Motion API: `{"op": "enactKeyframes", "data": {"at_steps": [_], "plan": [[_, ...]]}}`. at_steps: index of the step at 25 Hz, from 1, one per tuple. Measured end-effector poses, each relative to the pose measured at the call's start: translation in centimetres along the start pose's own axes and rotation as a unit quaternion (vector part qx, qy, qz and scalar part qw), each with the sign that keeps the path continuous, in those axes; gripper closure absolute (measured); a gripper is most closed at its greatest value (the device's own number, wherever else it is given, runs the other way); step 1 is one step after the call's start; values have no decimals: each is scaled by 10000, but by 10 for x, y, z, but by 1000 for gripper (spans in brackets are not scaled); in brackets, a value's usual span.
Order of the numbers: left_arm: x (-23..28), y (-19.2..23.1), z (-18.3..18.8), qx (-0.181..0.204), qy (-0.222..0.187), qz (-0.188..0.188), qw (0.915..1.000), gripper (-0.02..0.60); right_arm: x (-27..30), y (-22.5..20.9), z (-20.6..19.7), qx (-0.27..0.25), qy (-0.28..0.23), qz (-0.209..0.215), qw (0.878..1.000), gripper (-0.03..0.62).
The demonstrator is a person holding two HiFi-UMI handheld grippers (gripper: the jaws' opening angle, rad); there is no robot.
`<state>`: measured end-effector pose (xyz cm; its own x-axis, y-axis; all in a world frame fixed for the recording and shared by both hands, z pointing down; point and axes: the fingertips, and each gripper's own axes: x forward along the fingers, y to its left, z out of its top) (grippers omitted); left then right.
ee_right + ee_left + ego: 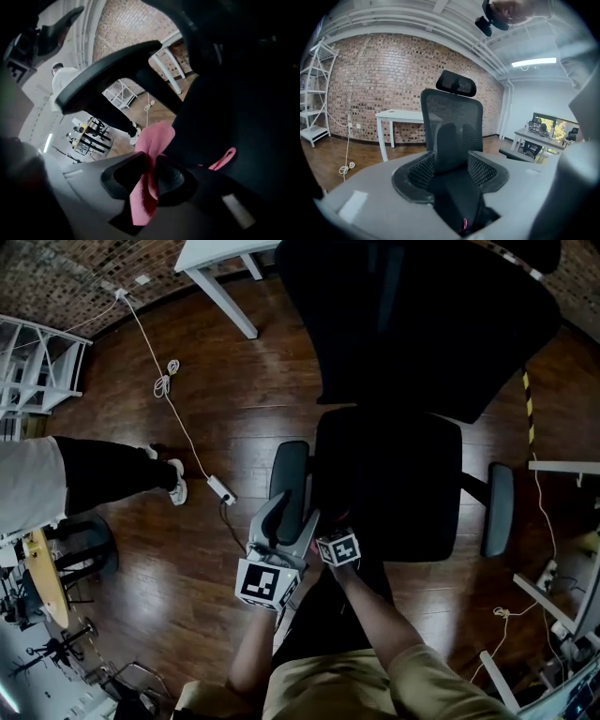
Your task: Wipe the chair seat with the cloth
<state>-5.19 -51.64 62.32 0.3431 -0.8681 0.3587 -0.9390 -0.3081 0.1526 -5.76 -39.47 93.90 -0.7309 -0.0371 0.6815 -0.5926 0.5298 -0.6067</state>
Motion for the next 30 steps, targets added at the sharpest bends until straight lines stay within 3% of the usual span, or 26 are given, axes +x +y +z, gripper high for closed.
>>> {"op": "enactKeyframes", "data": {"at_steps": [3,6,10,12,16,20,21,23,26,28,30], "plan": [[-7,10,5,43,-18,-8,10000,379,-1,-17,-3,-95,88,-377,9992,516],[-6,15,-2,-82,-54,-63,9999,379,-49,-89,-28,-48,286,-1311,9909,516],[7,1,-6,-210,-73,-187,9996,379,-176,-222,-81,473,355,-2778,9588,516],[14,-8,-5,-215,-103,-308,9992,379,-241,-265,-88,555,241,-3290,9424,516],[20,-13,-5,-203,-151,-414,9988,379,-312,-299,-86,601,48,-3876,9199,516],[17,-6,4,-159,-163,-299,9993,379,-312,-305,-87,843,-158,-4102,9080,517],[14,-3,3,-164,-161,-261,9994,379,-301,-297,-85,919,-250,-4021,9106,517],[8,5,0,-207,-137,-160,9996,379,-252,-258,-70,876,-445,-3448,9335,517],[2,12,-7,-257,-117,-51,9996,379,-143,-155,-27,572,-777,-1881,9774,517],[1,12,-6,-210,-88,-29,9997,379,-80,-81,-5,259,-745,-942,9924,517],[-2,12,-3,-147,-67,7,9999,379,-29,-15,0,-217,-369,-211,9989,517]]}}
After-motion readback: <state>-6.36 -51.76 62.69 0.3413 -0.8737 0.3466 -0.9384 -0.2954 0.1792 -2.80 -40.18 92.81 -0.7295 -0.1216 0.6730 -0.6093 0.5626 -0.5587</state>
